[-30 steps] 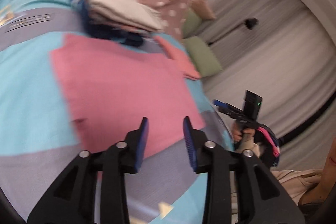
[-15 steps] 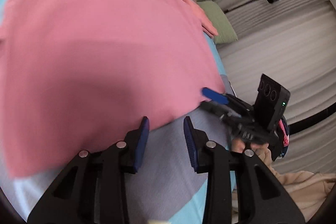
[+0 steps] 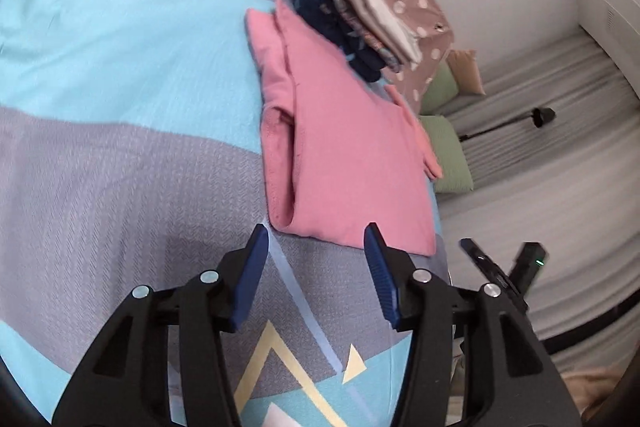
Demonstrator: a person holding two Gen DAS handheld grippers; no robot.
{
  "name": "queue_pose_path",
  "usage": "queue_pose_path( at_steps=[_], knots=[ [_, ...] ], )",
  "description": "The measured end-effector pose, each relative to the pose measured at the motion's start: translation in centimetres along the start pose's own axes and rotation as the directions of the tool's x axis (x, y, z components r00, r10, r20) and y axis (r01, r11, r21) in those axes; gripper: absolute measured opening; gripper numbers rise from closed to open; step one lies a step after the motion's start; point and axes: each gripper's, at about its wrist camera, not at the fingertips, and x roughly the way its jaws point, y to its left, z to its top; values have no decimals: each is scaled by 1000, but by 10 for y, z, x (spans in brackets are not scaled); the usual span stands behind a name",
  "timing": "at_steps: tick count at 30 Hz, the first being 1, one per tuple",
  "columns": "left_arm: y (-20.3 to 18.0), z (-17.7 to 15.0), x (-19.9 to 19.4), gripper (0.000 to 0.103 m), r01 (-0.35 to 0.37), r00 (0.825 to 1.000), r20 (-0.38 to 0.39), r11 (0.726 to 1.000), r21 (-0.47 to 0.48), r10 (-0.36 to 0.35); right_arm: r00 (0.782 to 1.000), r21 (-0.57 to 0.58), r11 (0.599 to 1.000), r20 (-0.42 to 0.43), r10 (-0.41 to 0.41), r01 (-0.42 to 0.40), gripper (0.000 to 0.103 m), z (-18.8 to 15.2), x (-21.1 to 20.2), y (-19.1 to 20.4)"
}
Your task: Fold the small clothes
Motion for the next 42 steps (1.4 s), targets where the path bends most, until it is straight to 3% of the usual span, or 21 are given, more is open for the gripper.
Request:
queue_pose_path(
  at_steps=[1, 3, 5, 6, 8, 9, 10, 14, 16, 18, 20, 24, 26, 28, 29, 30, 32, 33, 37, 42],
  knots=[
    [1, 1, 4, 51, -4, 1000, 3, 1000, -19, 4, 1000, -79, 997, 8, 12, -11, 73, 3, 4, 24],
    [-1, 4, 8, 51, 7, 1000, 25, 999, -53, -6, 1000, -300, 954, 20, 23, -16, 73, 2, 20, 89],
    [5, 6, 6, 51, 24, 998, 61, 994, -105, -18, 998, -499, 866, 19, 57, -40, 69, -10, 32, 145],
    [6, 6, 3, 51, 28, 997, 76, 991, -130, -18, 998, -597, 801, 23, 57, -32, 48, -18, 45, 179],
    [14, 5, -8, 51, 38, 993, 115, 982, -187, -17, 999, -699, 715, 25, 28, -2, 34, -32, 67, 219],
    [19, 3, -15, 51, 44, 991, 134, 978, -203, -17, 1000, -748, 664, 14, 27, -7, 34, -39, 79, 239],
    [21, 0, -21, 51, 44, 989, 148, 976, -213, -12, 999, -770, 637, 12, 30, -10, 34, -45, 84, 251],
    [38, -14, -51, 56, 7, 978, 203, 971, -237, 42, 999, -838, 545, -4, 34, -22, 34, -61, 94, 284],
    [48, -19, -57, 56, 28, 977, 211, 965, -261, 29, 1000, -863, 505, 1, 7, -3, 35, -71, 102, 298],
    [58, -23, -59, 56, 75, 975, 221, 952, -295, -9, 996, -887, 453, 86, -29, 90, 48, -83, 103, 306],
    [60, -27, -61, 56, 107, 973, 229, 950, -294, -38, 988, -885, 440, 142, -58, 154, 50, -89, 107, 310],
    [61, -26, -58, 59, 106, 972, 233, 953, -283, -39, 990, -872, 469, 108, -95, 140, 47, -75, 122, 311],
    [62, -22, -53, 59, 120, 975, 216, 952, -281, -59, 978, -884, 422, 157, -138, 201, 48, -76, 128, 315],
    [59, -16, -46, 59, 117, 979, 193, 957, -266, -67, 960, -898, 344, 239, -146, 276, 49, -83, 133, 321],
    [57, -13, -42, 59, 109, 982, 178, 961, -255, -64, 955, -898, 331, 257, -146, 292, 43, -88, 132, 324],
    [57, -11, -39, 59, 105, 984, 167, 962, -250, -64, 955, -900, 325, 253, -156, 292, 29, -89, 136, 325],
    [58, -7, -35, 59, 116, 986, 149, 960, -254, -80, 958, -901, 338, 223, -180, 273, 13, -91, 143, 325],
    [59, -6, -34, 59, 128, 985, 141, 958, -255, -94, 953, -901, 327, 234, -190, 286, 6, -93, 145, 326],
    [58, 5, -29, 60, 147, 986, 110, 956, -252, -123, 930, -870, 332, 330, -162, 366, 4, -94, 134, 322],
    [48, 43, 6, 64, 200, 978, 6, 940, -275, -207, 913, -829, 383, 379, -153, 408, 4, -78, 120, 316]
  ],
)
